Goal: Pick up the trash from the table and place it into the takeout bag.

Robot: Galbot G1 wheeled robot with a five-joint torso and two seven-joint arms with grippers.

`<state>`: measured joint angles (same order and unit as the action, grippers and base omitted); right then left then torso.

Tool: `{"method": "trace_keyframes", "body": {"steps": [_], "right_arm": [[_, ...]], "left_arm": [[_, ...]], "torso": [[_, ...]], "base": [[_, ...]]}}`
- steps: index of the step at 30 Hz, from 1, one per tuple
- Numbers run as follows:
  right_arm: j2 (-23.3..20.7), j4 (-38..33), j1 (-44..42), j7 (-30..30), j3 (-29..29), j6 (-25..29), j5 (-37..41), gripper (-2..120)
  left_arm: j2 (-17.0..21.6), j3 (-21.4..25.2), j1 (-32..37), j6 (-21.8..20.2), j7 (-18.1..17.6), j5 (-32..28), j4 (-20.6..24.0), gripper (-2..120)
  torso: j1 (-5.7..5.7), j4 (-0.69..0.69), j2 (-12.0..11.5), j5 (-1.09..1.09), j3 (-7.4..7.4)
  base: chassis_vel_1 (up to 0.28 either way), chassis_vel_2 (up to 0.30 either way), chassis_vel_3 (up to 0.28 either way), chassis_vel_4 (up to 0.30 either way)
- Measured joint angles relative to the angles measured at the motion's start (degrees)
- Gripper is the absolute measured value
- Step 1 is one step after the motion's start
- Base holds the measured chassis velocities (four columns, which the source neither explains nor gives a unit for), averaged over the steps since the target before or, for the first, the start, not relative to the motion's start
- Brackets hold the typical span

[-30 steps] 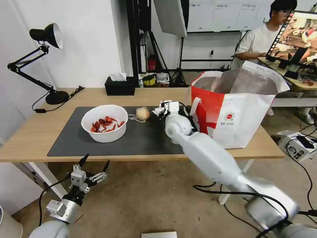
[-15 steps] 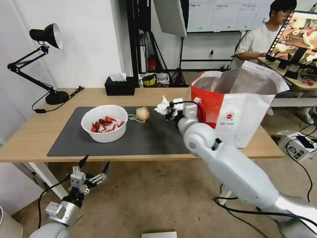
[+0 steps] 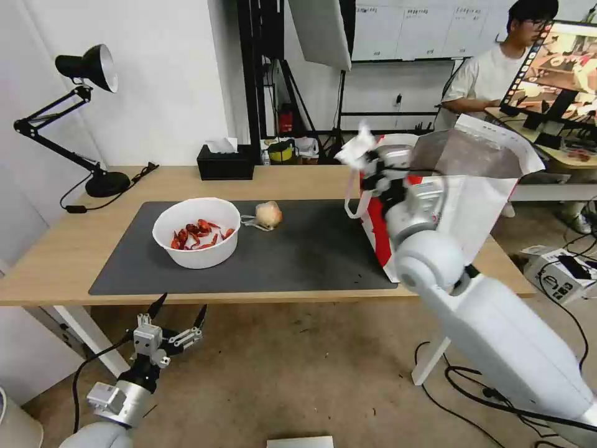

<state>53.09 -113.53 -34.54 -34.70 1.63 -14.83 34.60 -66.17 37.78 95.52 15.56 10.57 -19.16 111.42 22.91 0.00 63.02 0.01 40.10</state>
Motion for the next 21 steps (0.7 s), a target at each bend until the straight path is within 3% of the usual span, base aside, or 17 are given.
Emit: {"method": "trace_keyframes", "body": {"steps": [16, 21], "right_arm": [[-2.8, 0.7, -3.0, -3.4, 5.2, -2.7, 4.5, 0], [-3.0, 1.4, -2.1, -3.7, 5.6, -3.0, 6.5, 16]], "left_arm": [[0.2, -1.0, -0.7, -0.1, -0.4, -0.1, -0.1, 100], [0.2, -0.9, -0.7, -0.1, -0.4, -0.3, -0.2, 100]], "torso": [[0.0, 0.0, 0.0, -0.01, 0.01], [0.0, 0.01, 0.0, 0.0, 0.01]], "base": [[0.0, 0.0, 0.0, 0.0], [0.0, 0.0, 0.0, 0.0]]}}
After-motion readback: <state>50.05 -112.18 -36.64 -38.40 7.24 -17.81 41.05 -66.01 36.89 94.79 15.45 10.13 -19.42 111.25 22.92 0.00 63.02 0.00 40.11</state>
